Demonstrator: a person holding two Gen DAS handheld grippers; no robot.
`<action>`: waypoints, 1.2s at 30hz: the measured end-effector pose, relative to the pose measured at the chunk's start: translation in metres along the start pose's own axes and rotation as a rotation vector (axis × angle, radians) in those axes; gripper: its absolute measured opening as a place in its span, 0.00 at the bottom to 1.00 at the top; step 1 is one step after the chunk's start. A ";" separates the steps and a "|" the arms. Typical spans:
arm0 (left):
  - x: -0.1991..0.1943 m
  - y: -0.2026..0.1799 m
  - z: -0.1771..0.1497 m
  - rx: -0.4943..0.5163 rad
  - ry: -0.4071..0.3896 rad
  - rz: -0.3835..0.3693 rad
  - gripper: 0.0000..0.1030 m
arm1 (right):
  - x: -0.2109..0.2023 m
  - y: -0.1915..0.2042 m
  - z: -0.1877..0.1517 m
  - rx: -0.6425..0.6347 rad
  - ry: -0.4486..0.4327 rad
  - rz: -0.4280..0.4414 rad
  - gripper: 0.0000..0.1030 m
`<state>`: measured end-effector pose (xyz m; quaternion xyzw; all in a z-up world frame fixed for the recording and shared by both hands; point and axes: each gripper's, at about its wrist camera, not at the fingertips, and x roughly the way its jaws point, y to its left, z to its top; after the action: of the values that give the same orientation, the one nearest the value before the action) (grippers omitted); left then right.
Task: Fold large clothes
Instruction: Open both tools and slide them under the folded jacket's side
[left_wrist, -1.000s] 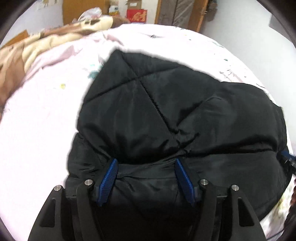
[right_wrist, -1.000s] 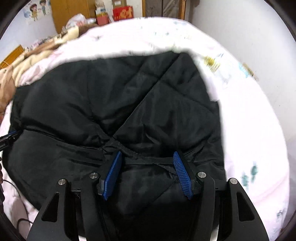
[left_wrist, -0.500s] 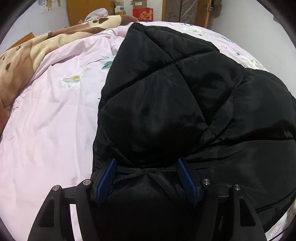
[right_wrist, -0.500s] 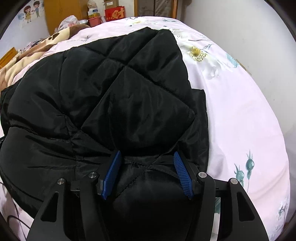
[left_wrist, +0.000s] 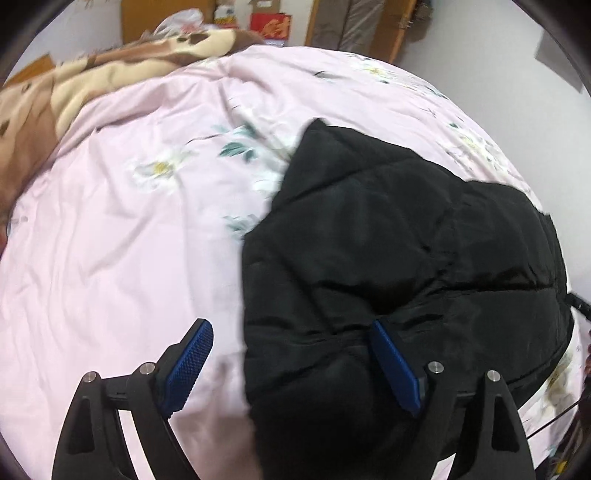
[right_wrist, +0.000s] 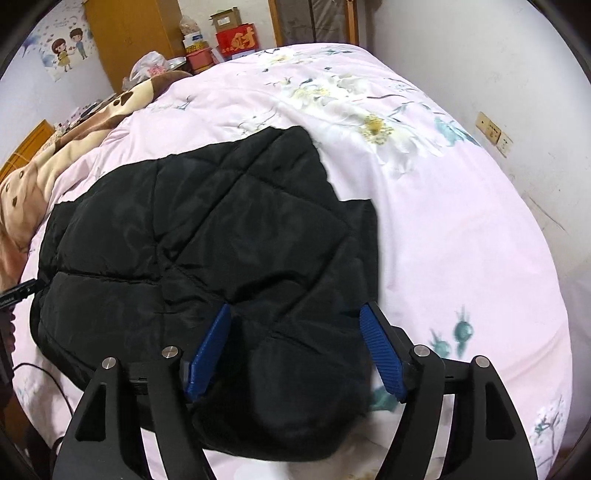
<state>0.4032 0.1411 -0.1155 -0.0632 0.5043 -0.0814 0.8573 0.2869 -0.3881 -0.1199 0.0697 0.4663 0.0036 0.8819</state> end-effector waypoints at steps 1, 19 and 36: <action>0.001 0.017 0.001 -0.027 0.016 -0.033 0.84 | 0.000 -0.005 0.000 0.001 0.012 0.006 0.74; 0.072 -0.008 0.013 -0.047 0.212 -0.248 1.00 | 0.054 -0.055 -0.004 0.188 0.161 0.316 0.88; 0.095 -0.005 0.017 -0.048 0.257 -0.310 0.89 | 0.077 -0.040 -0.002 0.127 0.208 0.485 0.87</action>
<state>0.4626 0.1171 -0.1871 -0.1495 0.5956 -0.2076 0.7614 0.3262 -0.4225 -0.1891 0.2339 0.5232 0.1924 0.7966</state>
